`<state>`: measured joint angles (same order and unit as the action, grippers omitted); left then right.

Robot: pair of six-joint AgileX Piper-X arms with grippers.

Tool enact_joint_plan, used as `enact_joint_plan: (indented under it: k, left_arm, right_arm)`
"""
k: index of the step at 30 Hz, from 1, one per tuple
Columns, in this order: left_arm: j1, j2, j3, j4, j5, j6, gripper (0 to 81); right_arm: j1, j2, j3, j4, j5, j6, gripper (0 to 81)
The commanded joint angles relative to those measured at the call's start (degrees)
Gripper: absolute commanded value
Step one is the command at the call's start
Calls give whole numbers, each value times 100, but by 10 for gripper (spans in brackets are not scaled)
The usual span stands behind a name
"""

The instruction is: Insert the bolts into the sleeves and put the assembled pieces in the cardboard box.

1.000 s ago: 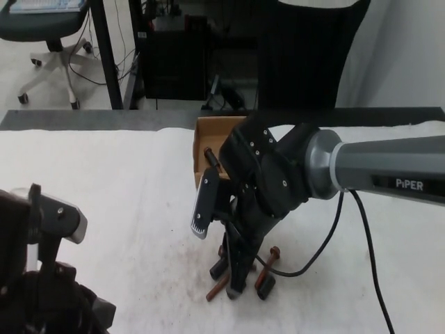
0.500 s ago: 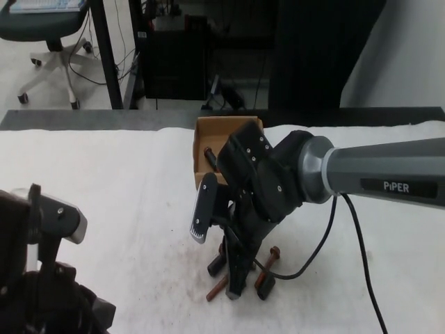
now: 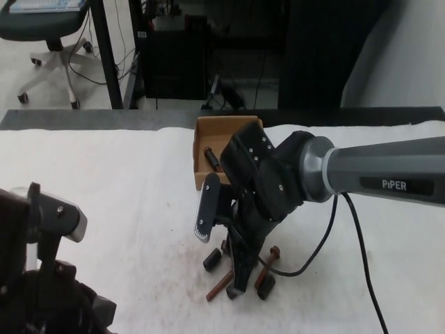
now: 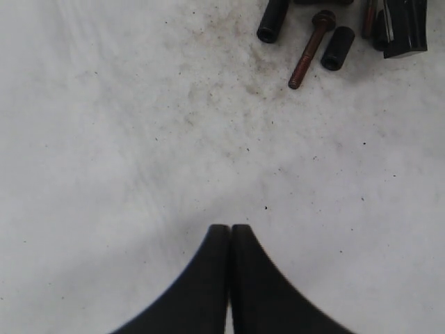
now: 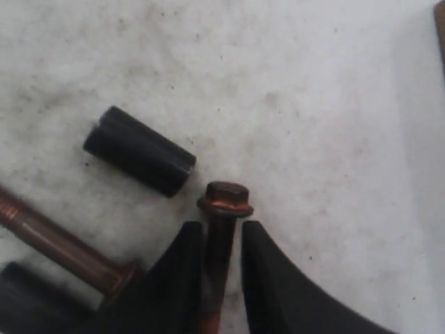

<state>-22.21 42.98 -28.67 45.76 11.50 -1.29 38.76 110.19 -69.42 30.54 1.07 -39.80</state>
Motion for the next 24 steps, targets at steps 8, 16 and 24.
enact_joint_plan:
  k: [8,16,24]
  left_arm:
    - [-7,-48,8,-56,14,-40,3]
    - [-7,-48,8,-56,14,-40,3]
    - [-7,-48,8,-56,14,-40,3]
  right_arm:
    - [-82,46,-16,164,-184,274,195]
    - [-64,56,-16,-55,-315,274,195]
    - [-64,260,-16,92,-315,274,195]
